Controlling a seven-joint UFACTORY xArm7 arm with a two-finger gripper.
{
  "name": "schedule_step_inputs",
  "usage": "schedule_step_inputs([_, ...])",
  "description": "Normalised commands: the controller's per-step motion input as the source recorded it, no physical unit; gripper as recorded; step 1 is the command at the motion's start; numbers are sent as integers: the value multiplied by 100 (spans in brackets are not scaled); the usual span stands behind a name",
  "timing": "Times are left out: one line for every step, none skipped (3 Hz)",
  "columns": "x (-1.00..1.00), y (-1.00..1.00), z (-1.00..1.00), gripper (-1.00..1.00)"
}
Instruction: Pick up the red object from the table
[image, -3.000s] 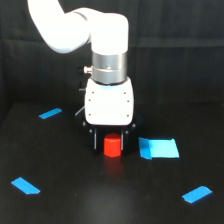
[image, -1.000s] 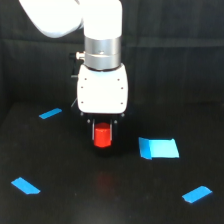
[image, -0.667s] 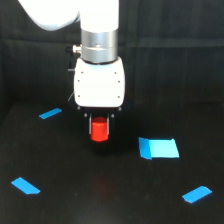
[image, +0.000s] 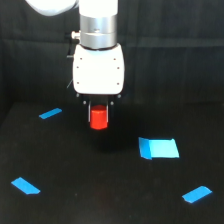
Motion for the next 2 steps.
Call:
schedule_step_inputs([16, -5, 97, -100])
schedule_step_inputs([3, -8, 77, -100])
